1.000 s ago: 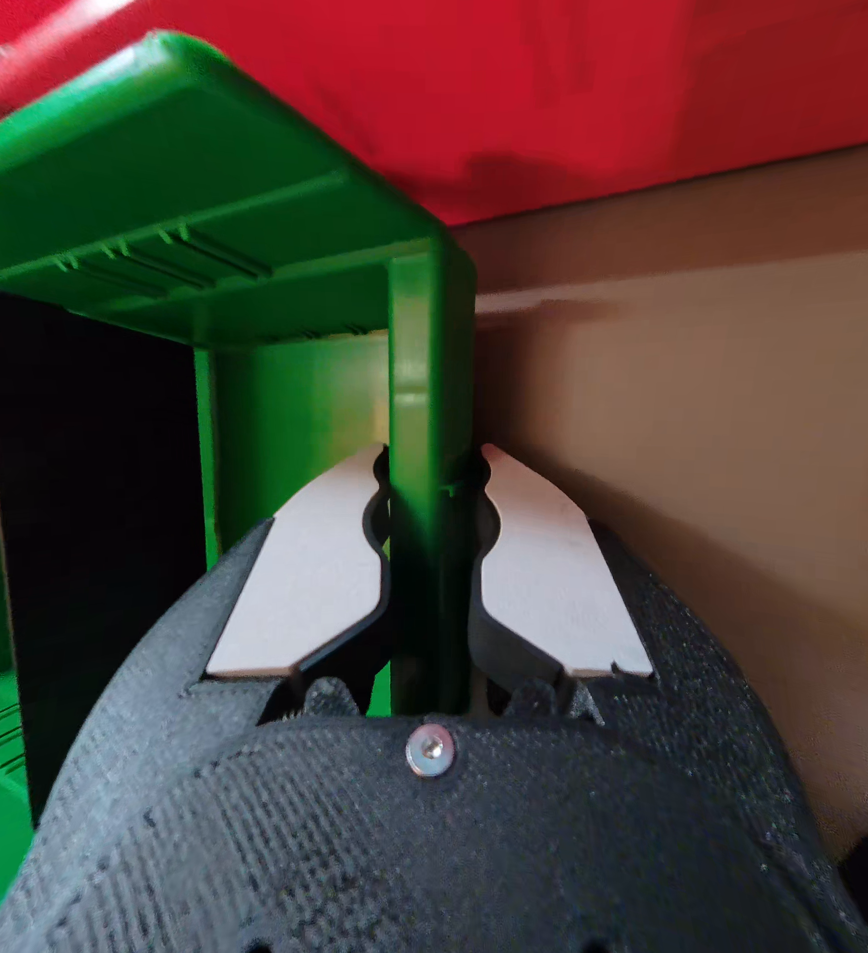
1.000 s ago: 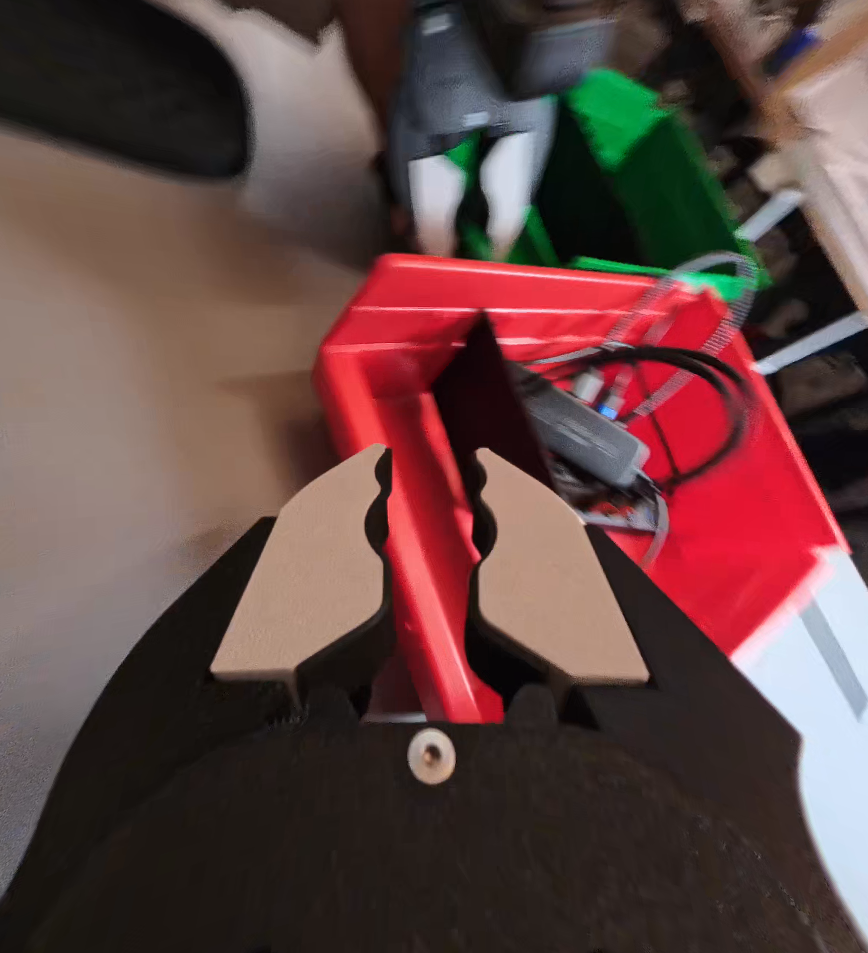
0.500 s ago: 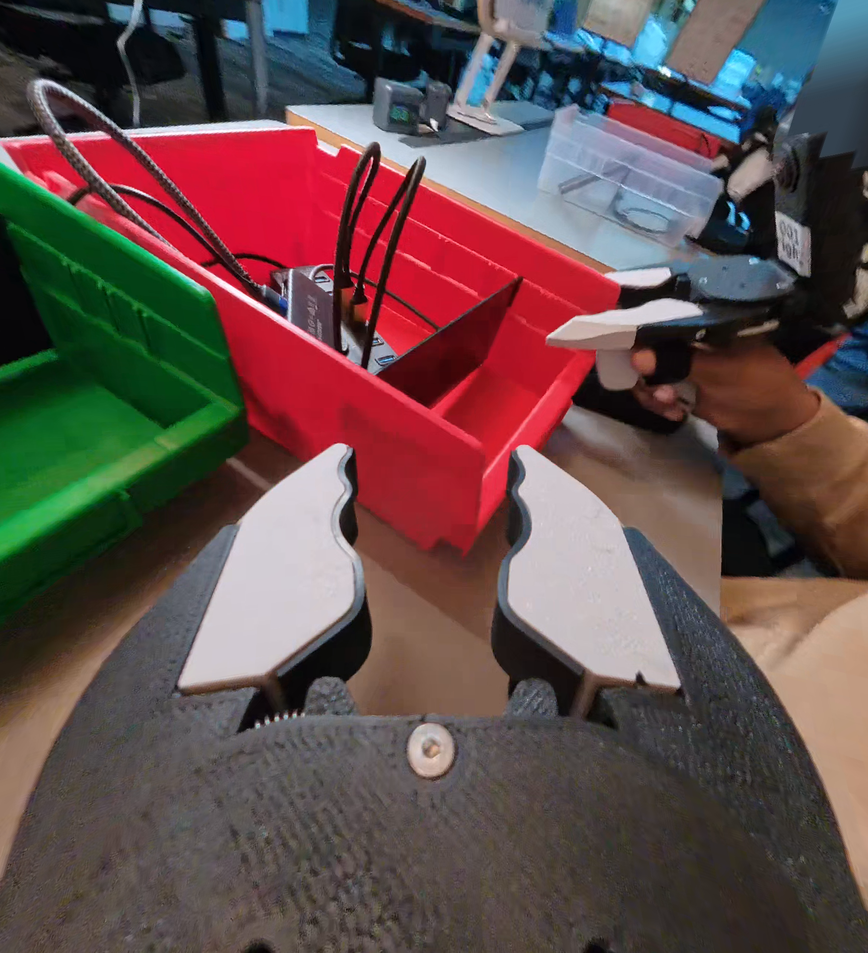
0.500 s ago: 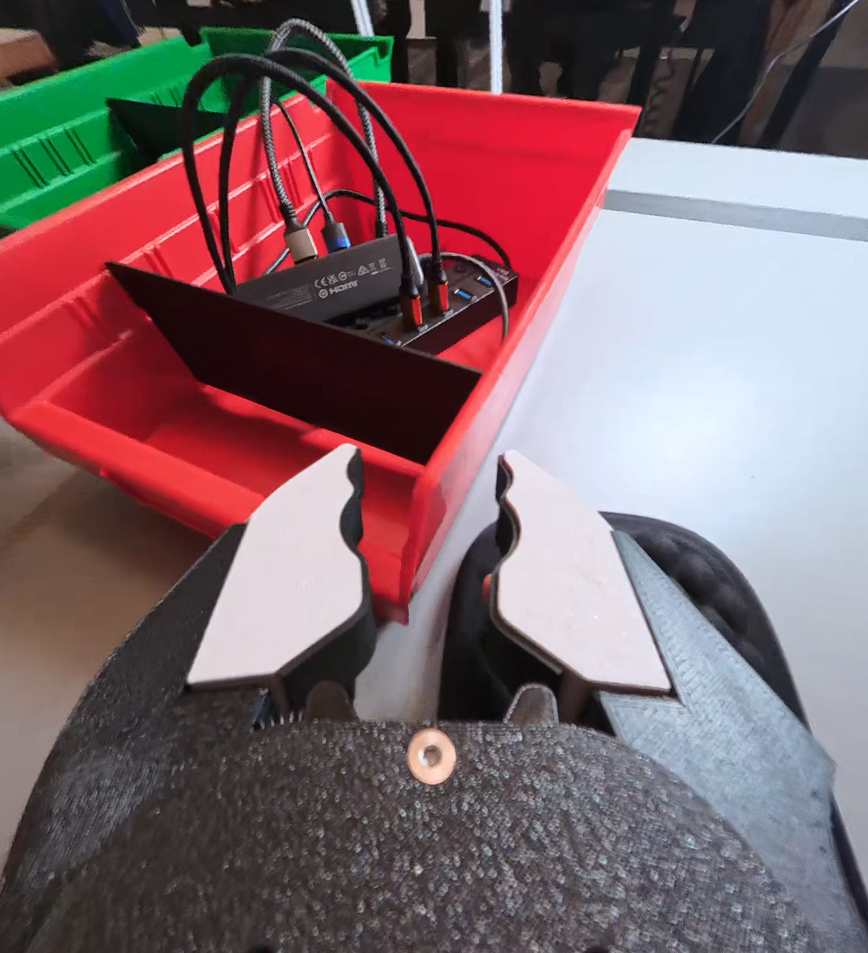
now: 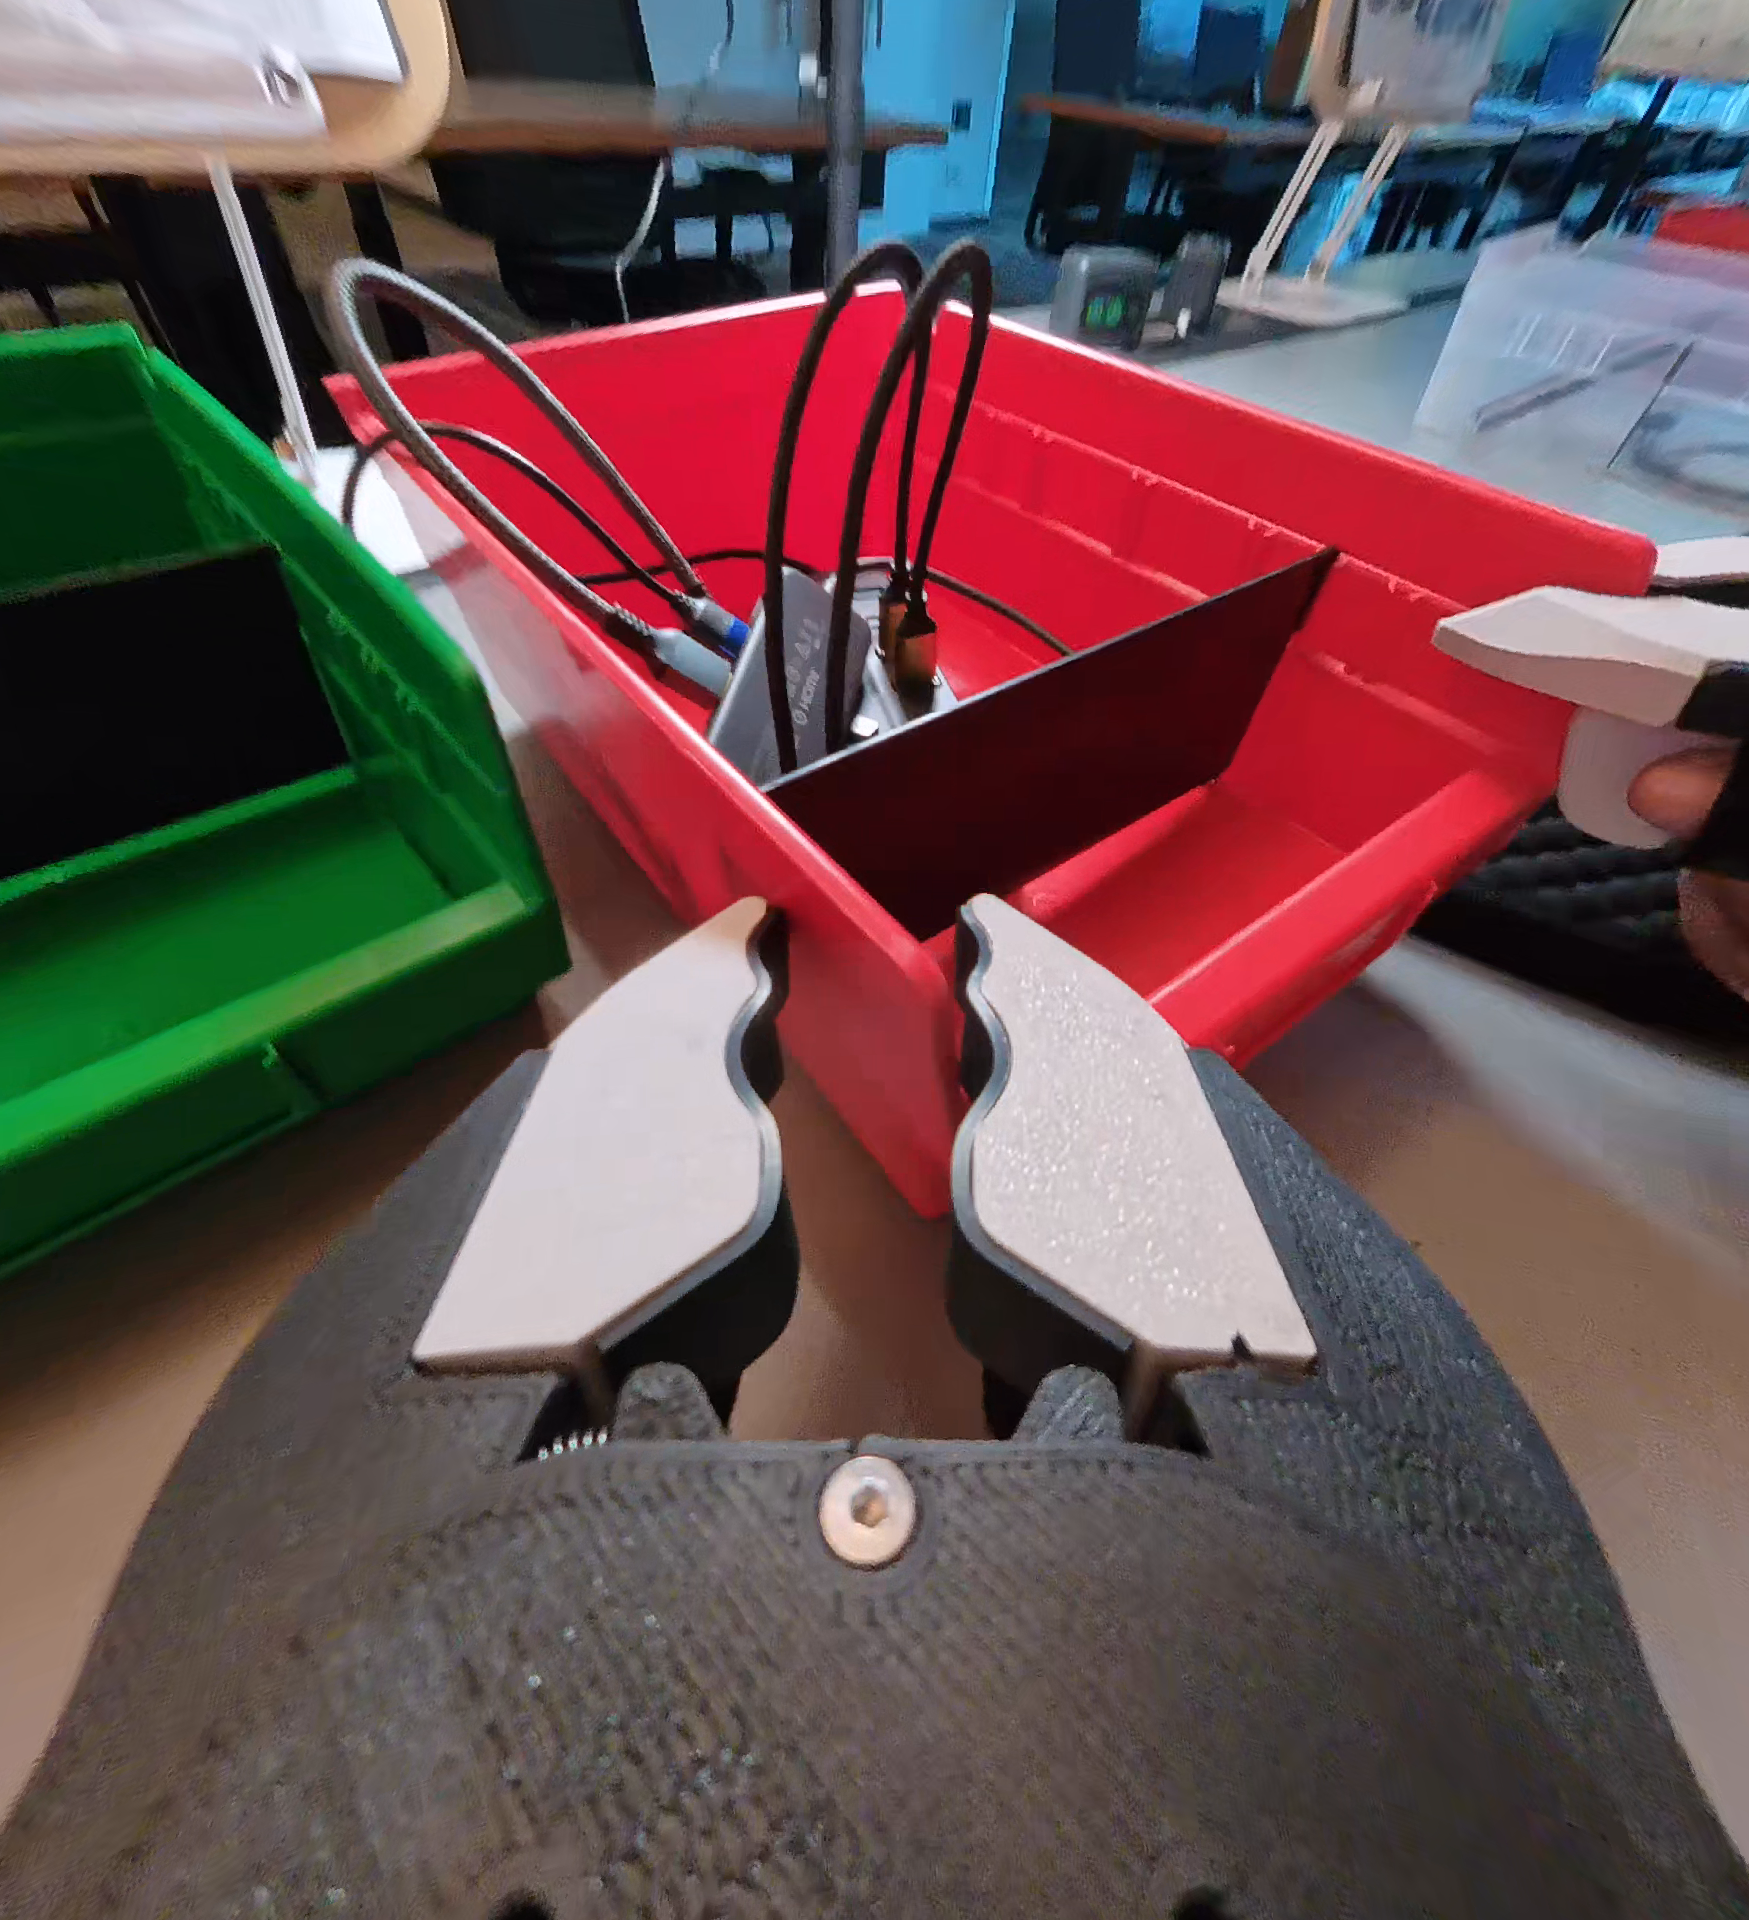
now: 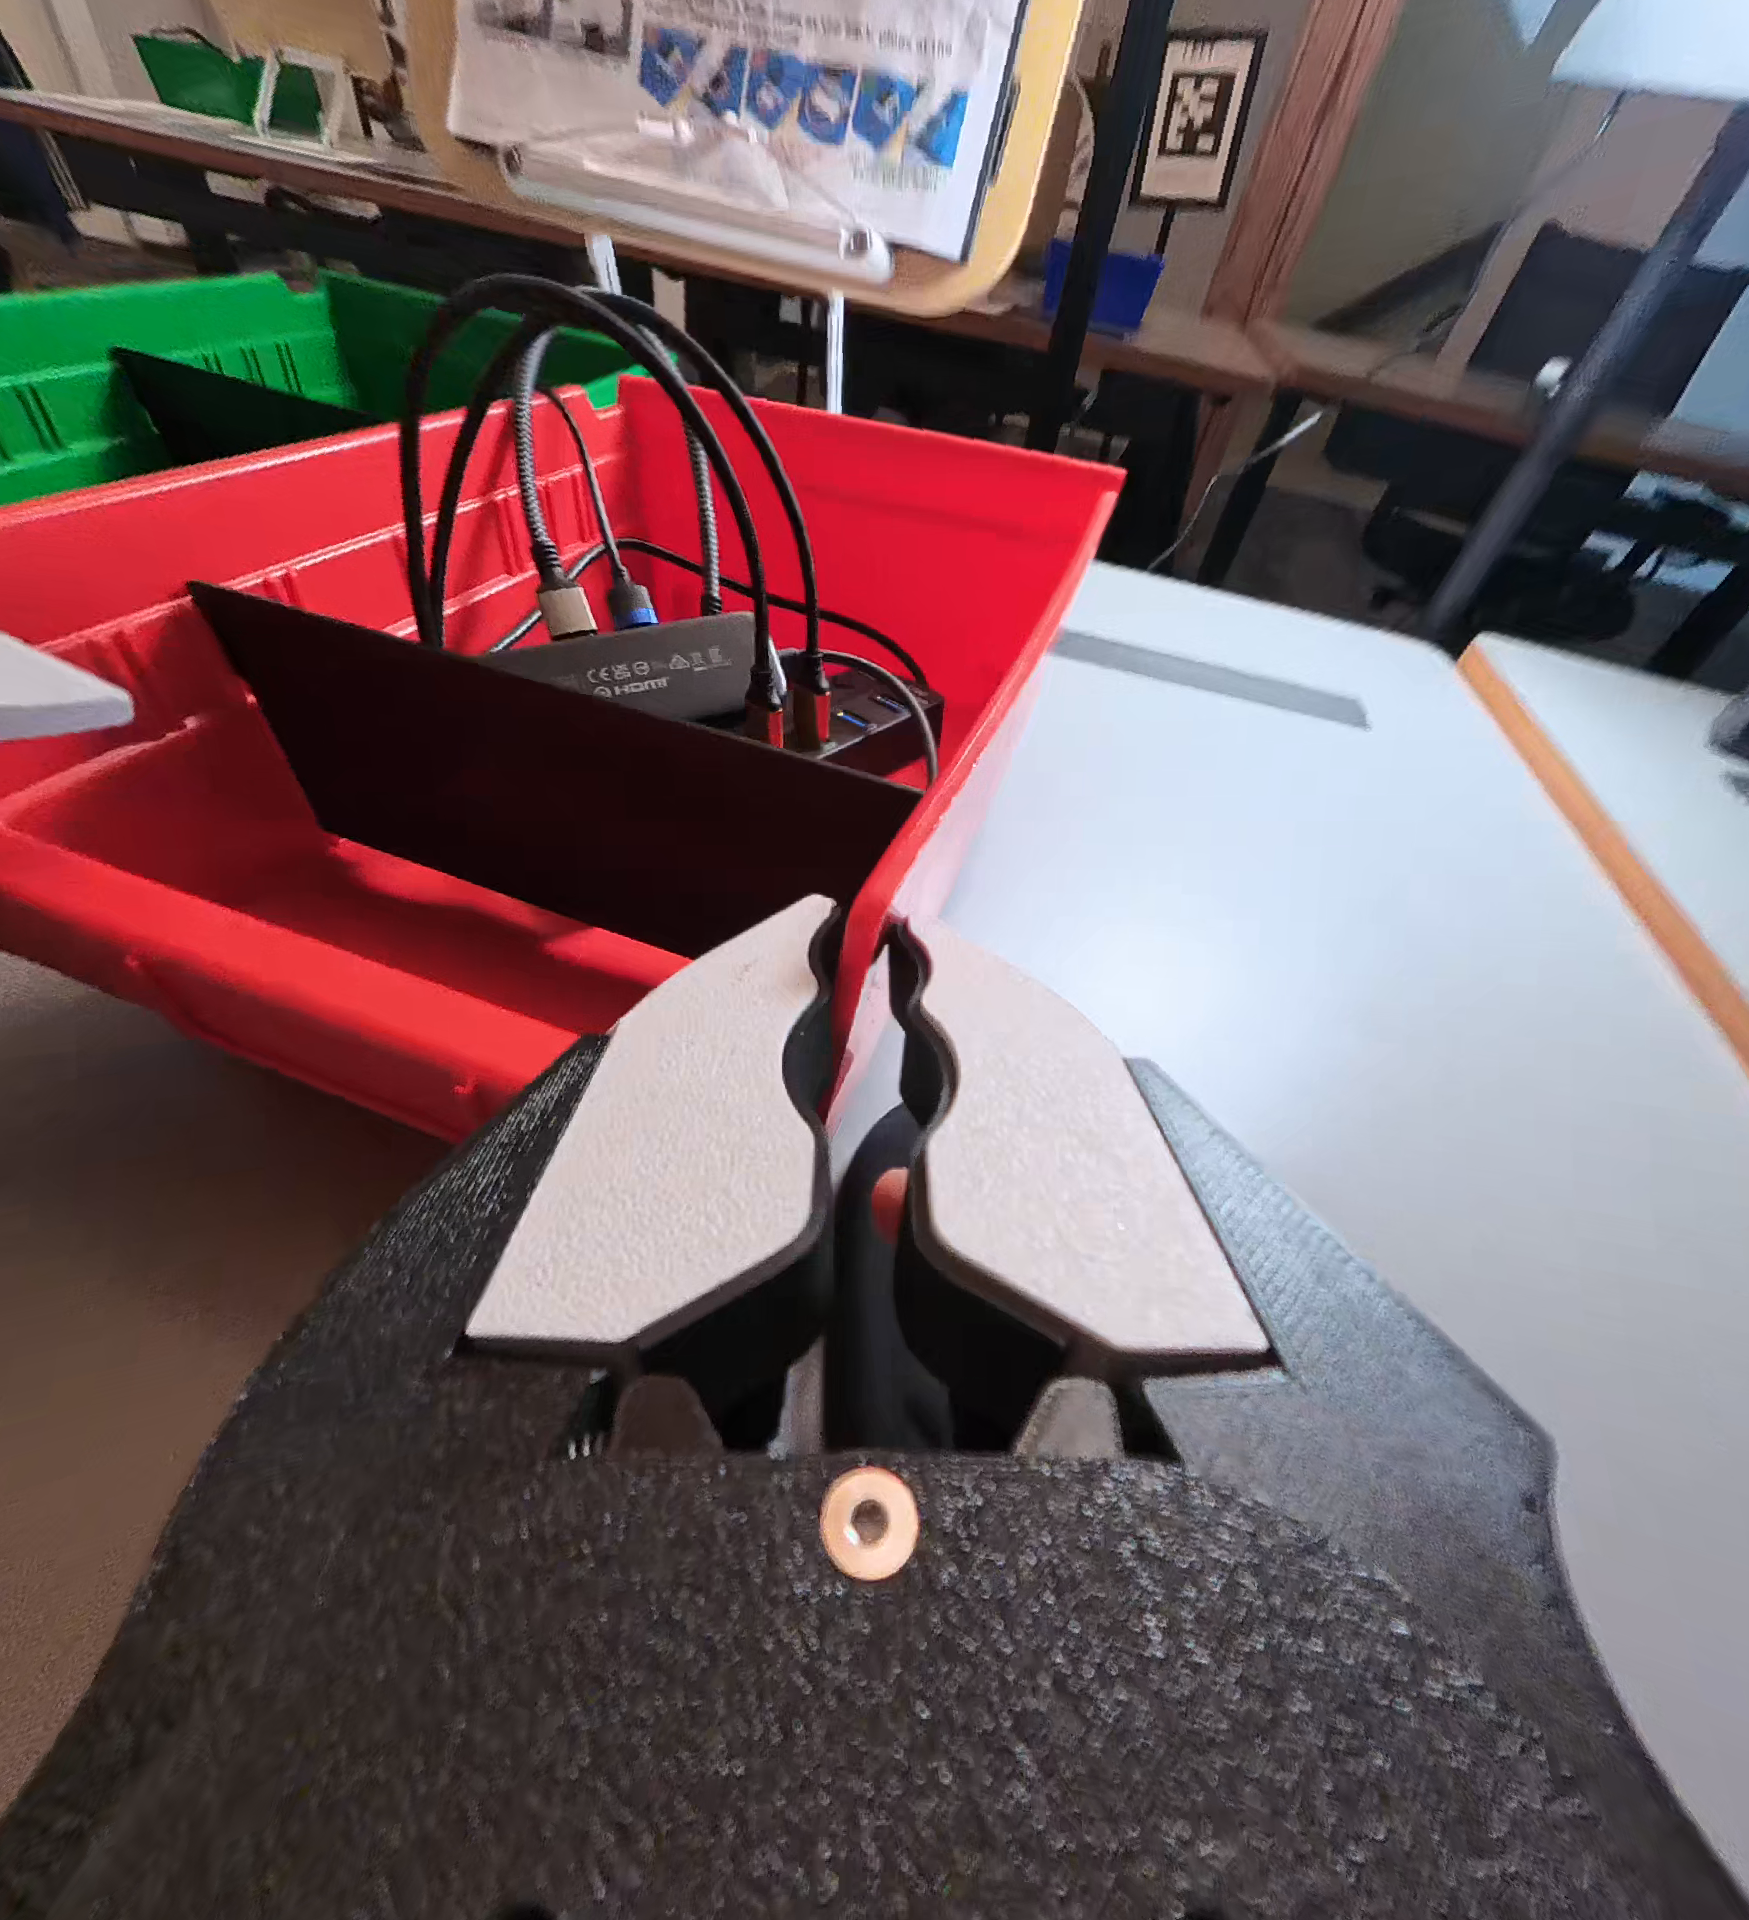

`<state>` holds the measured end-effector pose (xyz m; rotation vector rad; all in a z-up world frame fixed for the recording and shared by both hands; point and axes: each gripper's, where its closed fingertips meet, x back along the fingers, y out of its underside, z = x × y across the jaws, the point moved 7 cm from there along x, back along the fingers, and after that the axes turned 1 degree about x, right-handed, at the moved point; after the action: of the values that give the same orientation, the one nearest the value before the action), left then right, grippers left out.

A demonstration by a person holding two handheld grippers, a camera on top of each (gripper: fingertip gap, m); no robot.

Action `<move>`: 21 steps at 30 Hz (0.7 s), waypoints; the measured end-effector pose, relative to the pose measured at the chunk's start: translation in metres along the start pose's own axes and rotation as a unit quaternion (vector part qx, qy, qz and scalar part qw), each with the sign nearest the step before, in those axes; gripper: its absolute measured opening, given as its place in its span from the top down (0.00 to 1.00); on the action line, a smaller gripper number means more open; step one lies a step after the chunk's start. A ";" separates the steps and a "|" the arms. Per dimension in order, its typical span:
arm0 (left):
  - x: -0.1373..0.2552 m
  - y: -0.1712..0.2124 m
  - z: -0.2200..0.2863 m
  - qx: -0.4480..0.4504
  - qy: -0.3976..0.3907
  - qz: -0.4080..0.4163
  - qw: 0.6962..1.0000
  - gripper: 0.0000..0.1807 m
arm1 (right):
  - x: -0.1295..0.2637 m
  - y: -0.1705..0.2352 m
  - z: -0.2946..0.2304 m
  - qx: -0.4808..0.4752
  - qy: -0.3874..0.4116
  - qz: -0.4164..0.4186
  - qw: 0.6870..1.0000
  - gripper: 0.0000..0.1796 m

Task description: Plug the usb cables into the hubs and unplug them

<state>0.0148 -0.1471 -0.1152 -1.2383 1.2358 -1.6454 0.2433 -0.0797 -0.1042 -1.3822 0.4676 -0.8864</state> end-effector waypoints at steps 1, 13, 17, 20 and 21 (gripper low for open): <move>0.002 -0.006 0.002 -0.002 0.003 0.012 1.000 0.84 | 0.007 -0.007 0.001 0.011 0.004 0.008 1.000 0.96; 0.130 -0.103 -0.044 -0.060 -0.115 0.134 0.982 0.88 | 0.007 -0.132 -0.078 0.044 -0.102 0.164 0.980 0.94; 0.204 -0.105 -0.090 -0.055 -0.216 0.134 0.966 0.88 | -0.037 -0.165 -0.152 0.037 -0.199 0.179 0.963 0.94; 0.255 -0.095 -0.123 -0.032 -0.279 0.132 0.951 0.88 | -0.069 -0.178 -0.214 0.020 -0.279 0.167 0.946 0.94; 0.271 -0.091 -0.133 -0.024 -0.296 0.131 0.946 0.88 | -0.079 -0.179 -0.235 0.016 -0.300 0.159 0.940 0.94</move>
<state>-0.1878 -0.3366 0.0344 -1.3920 1.0036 -0.9521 -0.0273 -0.1604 0.0118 -1.4149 0.1905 -0.1827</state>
